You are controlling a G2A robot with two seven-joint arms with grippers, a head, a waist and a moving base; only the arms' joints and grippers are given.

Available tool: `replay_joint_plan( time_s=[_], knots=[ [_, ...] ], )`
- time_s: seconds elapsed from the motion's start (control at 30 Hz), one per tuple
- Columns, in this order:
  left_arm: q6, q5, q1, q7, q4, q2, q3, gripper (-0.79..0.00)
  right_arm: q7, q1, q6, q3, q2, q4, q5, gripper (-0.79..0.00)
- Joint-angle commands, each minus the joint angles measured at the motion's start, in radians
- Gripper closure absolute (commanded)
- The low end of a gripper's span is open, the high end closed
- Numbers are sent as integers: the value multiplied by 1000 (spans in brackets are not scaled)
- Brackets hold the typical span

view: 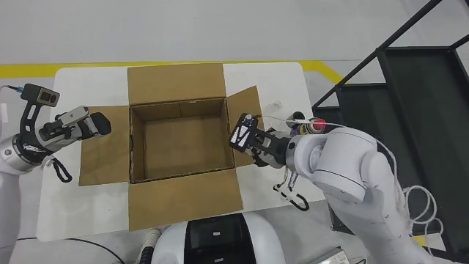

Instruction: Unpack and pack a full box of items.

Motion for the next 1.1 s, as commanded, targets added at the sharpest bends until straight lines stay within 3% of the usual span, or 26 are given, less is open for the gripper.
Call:
replay_joint_plan(
  time_s=[0.0, 0.37, 0.63, 0.77, 1.07],
  knots=[
    [0, 0, 0, 0, 0, 0, 0, -785, -22, -40, -22, 62, 25, 0, 34, 0],
    [0, 0, 0, 0, 0, 0, 0, -785, -123, -256, -123, 373, 114, 0, 172, 0],
    [0, 0, 0, 0, 0, 0, 0, -785, -138, -408, -136, 498, 150, 33, 198, 0],
    [0, 0, 0, 0, 0, 0, 0, -785, -183, -447, -155, 497, 154, 102, 172, 0],
    [0, 0, 0, 0, 0, 0, 0, -785, -365, -463, -121, 369, 150, 277, 13, 0]
  ],
)
